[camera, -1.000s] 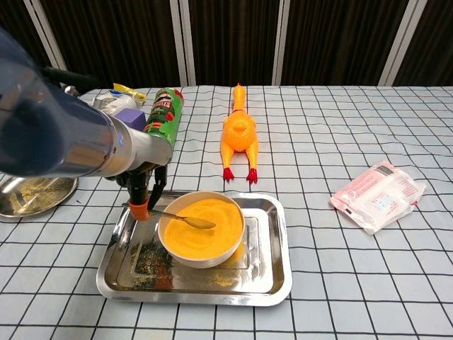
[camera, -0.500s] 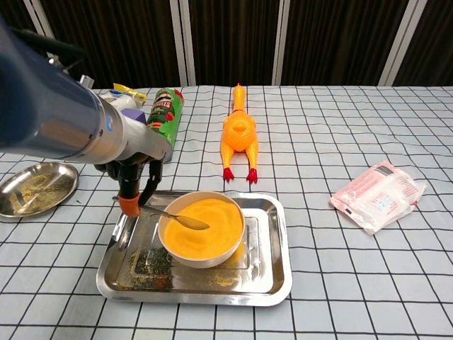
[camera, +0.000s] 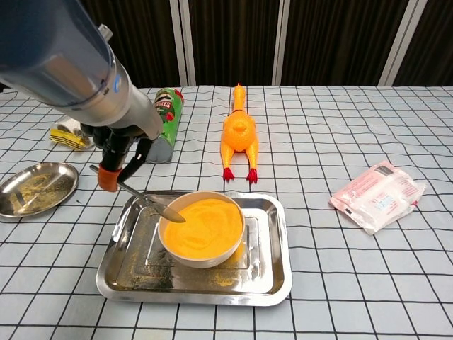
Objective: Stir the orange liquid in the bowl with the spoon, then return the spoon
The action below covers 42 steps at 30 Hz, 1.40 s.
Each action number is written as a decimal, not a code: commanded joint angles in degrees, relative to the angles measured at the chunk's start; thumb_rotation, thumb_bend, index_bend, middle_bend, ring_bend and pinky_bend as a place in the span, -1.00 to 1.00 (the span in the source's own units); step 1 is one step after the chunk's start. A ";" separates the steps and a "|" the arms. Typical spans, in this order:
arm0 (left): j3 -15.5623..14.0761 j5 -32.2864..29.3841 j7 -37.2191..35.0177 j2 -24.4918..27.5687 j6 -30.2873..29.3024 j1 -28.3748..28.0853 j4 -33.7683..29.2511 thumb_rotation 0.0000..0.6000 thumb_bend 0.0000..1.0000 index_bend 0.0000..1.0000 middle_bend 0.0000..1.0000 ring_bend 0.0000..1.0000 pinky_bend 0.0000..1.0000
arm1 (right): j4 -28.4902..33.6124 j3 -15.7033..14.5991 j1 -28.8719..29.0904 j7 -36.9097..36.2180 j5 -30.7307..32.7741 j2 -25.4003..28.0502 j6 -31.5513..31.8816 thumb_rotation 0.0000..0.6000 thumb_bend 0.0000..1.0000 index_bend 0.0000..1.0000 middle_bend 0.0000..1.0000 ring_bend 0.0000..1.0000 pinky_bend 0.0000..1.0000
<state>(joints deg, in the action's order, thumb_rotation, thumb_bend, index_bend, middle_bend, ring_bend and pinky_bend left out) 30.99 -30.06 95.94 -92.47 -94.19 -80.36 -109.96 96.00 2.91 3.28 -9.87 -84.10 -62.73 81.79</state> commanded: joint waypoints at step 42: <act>-0.66 5.28 9.20 -15.25 -2.10 -5.10 15.98 1.00 0.51 0.72 1.00 1.00 0.99 | 0.50 0.04 0.15 -2.12 0.19 0.47 -0.55 1.00 -0.19 -1.00 -1.00 -1.00 -1.00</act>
<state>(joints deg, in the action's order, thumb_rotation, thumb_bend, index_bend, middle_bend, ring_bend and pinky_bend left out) 30.12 -25.08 105.06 -107.33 -96.55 -85.51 -94.48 96.49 2.94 3.42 -11.97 -83.93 -62.27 81.26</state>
